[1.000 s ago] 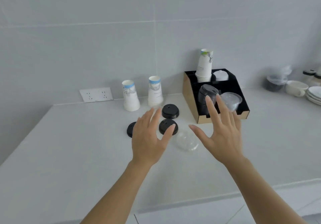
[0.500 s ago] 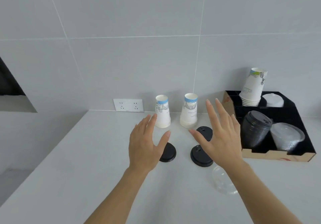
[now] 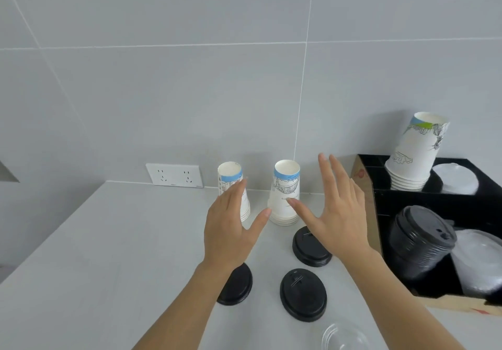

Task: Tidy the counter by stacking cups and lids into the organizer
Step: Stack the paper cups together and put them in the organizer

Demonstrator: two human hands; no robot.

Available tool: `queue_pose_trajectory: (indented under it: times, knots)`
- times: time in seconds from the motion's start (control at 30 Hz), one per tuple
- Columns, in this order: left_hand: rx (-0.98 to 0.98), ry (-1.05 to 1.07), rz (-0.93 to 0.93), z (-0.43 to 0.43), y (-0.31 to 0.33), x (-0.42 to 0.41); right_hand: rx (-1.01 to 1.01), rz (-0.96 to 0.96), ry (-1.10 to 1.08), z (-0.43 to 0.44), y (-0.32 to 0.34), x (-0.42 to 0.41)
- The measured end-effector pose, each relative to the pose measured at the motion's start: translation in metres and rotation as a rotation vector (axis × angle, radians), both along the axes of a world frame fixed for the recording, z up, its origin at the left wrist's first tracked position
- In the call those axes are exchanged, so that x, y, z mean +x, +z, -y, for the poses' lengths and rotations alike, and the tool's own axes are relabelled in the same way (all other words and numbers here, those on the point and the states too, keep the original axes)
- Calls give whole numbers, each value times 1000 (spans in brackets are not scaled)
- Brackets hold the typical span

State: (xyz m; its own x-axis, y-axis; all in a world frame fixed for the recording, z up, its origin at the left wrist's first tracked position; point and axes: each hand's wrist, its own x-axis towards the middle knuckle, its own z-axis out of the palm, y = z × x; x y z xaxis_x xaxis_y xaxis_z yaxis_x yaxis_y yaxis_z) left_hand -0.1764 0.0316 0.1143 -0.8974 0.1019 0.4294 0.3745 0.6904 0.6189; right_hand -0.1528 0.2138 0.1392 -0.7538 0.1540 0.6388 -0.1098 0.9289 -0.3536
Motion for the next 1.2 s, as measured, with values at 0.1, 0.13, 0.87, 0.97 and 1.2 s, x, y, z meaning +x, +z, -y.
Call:
queue_pose_trajectory:
  times: [0.1, 0.13, 0.87, 0.97, 1.2]
  knots:
    - [-13, -29, 52, -11, -10, -22, -23, 28, 5, -9, -10, -20]
    - [-16, -40, 69, -15, -14, -29, -40, 43, 2, -11, -13, -26]
    - [422, -269, 407, -85, -102, -135, -956, 413, 333, -12, -114, -129]
    - [489, -279, 423, -92, -111, -137, -983, 385, 356, -8, -114, -132]
    - [540, -213, 411, -91, -107, -137, -1060, 376, 372, -1, -103, -134]
